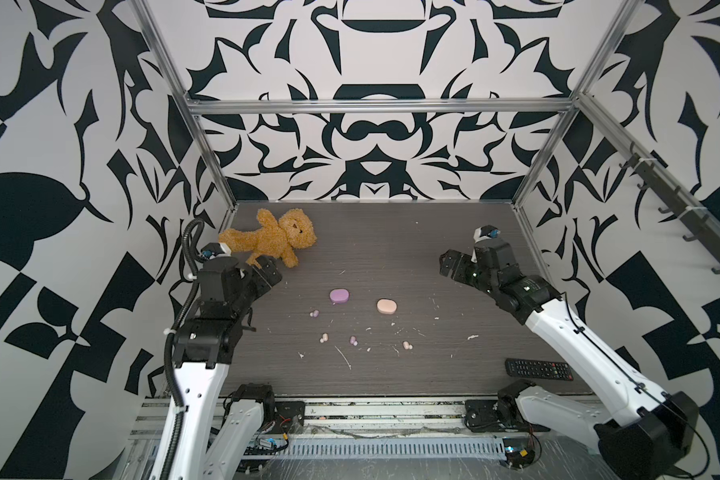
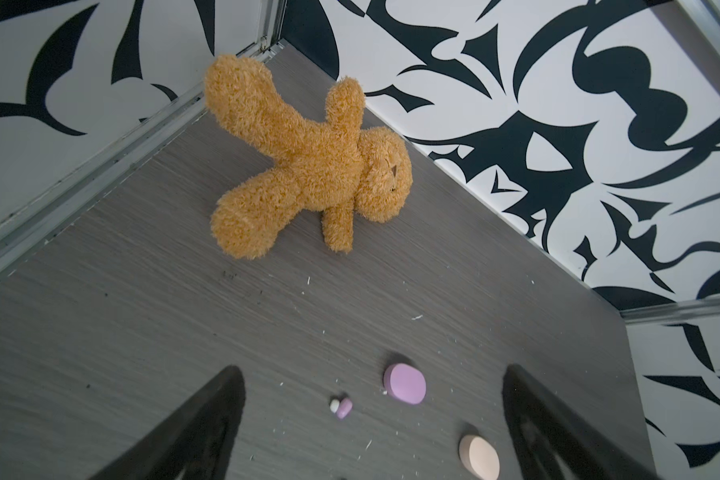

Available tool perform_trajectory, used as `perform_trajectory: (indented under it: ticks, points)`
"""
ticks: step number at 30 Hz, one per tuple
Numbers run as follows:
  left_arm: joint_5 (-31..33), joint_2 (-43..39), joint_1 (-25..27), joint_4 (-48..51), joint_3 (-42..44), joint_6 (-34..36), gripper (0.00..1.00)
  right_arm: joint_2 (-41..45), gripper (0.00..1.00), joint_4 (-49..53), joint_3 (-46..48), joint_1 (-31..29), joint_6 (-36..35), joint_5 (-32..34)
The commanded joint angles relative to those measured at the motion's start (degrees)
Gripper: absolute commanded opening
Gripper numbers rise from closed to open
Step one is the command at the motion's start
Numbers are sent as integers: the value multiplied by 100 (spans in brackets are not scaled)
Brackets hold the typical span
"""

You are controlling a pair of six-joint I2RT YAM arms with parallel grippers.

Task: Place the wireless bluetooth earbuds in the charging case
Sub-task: 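Reach the right gripper over the lilac case while the left arm lifts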

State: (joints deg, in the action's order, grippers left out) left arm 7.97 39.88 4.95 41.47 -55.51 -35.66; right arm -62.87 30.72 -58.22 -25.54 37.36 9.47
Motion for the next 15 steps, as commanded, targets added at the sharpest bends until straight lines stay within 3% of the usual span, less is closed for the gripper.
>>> perform_trajectory:
  ticks: [1,5,10,15]
  points:
    - [120,-580,243,941,255,155,99,-332,100,1197,-558,-477,375,661]
    - [397,-1075,424,923,622,243,99,-900,100,1545,-1005,-1398,698,1178]
    - [665,-1327,516,880,742,217,99,-1801,100,1560,-1630,-2258,906,1152]
    - [649,-1403,564,871,774,283,99,-3255,99,2136,-3002,-2907,935,1172]
